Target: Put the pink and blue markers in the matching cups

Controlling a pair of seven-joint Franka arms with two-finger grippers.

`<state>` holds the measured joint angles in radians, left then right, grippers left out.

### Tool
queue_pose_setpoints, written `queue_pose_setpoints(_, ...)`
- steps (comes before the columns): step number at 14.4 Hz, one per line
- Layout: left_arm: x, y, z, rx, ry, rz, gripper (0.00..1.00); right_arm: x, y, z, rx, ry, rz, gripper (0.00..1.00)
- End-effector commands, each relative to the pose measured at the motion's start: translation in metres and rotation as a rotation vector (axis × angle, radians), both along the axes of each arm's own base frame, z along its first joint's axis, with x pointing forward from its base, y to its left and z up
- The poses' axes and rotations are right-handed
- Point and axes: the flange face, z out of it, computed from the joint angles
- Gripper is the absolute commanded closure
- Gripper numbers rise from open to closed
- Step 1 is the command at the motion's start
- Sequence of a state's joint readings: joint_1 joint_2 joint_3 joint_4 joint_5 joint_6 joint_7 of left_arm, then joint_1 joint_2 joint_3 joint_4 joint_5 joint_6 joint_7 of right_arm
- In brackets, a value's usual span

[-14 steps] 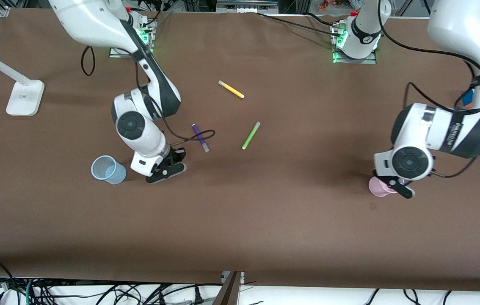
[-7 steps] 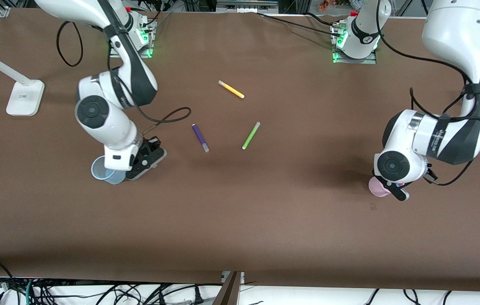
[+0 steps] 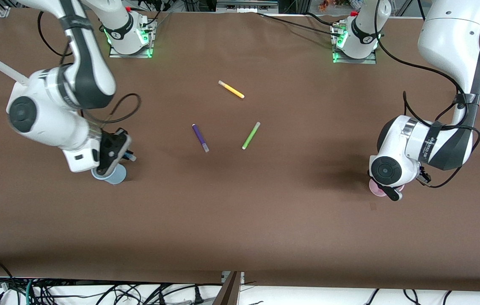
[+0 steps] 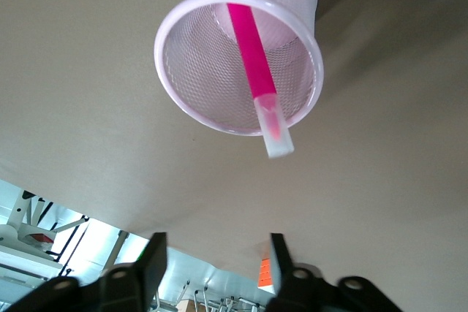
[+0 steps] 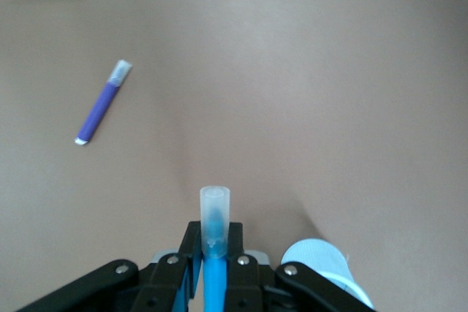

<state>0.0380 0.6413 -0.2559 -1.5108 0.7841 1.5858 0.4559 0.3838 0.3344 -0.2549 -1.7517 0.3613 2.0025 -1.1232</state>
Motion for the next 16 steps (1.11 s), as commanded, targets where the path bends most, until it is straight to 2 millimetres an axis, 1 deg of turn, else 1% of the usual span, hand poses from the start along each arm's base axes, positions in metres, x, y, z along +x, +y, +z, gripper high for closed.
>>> queue_pose_setpoints(1,0.001,-0.004,0.011,0.024,-0.005,-0.020,0.00,0.000,-0.027,0.000,0.122,-0.013,0.117,0.93)
queue_pose_setpoints(2,0.002,-0.004,0.016,0.012,-0.016,-0.006,0.00,0.001,-0.037,-0.002,0.146,-0.024,0.146,0.93)
queue_pose_setpoints(3,0.003,0.000,0.023,0.001,-0.027,0.013,0.00,0.001,-0.043,-0.002,0.181,-0.034,0.177,0.93)
queue_pose_setpoints(5,0.002,0.000,0.044,-0.057,-0.067,0.078,0.00,0.001,-0.066,-0.007,0.269,-0.052,0.221,0.93)
queue_pose_setpoints(6,0.001,-0.001,0.054,-0.090,-0.098,0.141,0.00,0.001,-0.075,-0.012,0.317,-0.067,0.256,0.93)
queue_pose_setpoints(7,0.001,0.001,0.063,-0.121,-0.121,0.208,0.00,0.001,-0.090,-0.018,0.365,-0.082,0.274,0.93)
queue_pose_setpoints(8,-0.002,0.003,0.068,-0.158,-0.144,0.285,0.00,0.001,-0.100,-0.029,0.411,-0.089,0.291,0.93)
queue_pose_setpoints(10,-0.004,0.019,0.082,-0.243,-0.193,0.474,0.00,0.002,-0.115,-0.041,0.468,-0.120,0.315,0.93)
queue_pose_setpoints(11,-0.005,0.029,0.082,-0.282,-0.208,0.574,0.00,0.002,-0.116,-0.048,0.491,-0.133,0.328,0.93)
queue_pose_setpoints(12,-0.003,0.046,0.089,-0.324,-0.230,0.675,0.00,0.002,-0.119,-0.053,0.521,-0.142,0.338,0.93)
queue_pose_setpoints(13,0.002,0.063,0.114,-0.391,-0.273,0.764,0.00,0.002,-0.123,-0.058,0.544,-0.150,0.337,0.93)
queue_pose_setpoints(14,0.002,0.067,0.139,-0.448,-0.300,0.804,0.00,0.003,-0.125,-0.061,0.553,-0.157,0.339,0.93)
queue_pose_setpoints(16,-0.009,0.068,0.193,-0.484,-0.369,0.808,0.00,0.005,-0.128,-0.066,0.570,-0.160,0.352,0.93)
